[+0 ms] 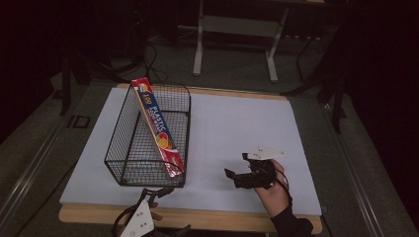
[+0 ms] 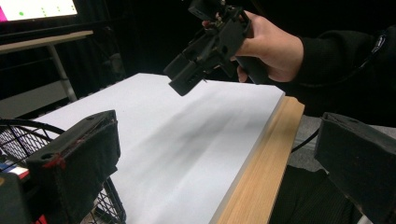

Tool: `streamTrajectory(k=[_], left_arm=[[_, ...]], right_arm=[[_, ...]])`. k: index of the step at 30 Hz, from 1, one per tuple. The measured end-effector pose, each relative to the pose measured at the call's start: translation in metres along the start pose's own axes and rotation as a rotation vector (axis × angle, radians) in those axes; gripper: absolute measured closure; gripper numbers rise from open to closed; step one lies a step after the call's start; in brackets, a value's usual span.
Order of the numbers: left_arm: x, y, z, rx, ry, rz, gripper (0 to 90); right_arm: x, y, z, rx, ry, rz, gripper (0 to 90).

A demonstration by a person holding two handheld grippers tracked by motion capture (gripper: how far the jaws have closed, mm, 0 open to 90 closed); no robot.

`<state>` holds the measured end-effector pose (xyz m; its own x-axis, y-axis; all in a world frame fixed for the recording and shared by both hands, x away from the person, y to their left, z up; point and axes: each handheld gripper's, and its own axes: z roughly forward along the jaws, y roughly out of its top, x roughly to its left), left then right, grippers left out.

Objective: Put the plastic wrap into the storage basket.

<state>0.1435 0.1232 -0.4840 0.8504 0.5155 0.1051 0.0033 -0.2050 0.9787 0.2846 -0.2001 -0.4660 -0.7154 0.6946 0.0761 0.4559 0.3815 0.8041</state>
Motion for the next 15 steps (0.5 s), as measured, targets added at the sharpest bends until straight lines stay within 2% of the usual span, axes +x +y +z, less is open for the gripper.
streamTrajectory(k=[8, 15], left_arm=[[0.0, 0.0, 0.0, -0.003, -0.001, -0.001, 0.9], [0.002, 0.0, -0.002, -0.005, 0.004, -0.004, 0.9]], right_arm=[[-0.001, -0.015, 0.001, 0.016, -0.029, -0.027, 13.7], [-0.001, -0.017, 0.003, 0.014, -0.051, -0.06, 13.6]])
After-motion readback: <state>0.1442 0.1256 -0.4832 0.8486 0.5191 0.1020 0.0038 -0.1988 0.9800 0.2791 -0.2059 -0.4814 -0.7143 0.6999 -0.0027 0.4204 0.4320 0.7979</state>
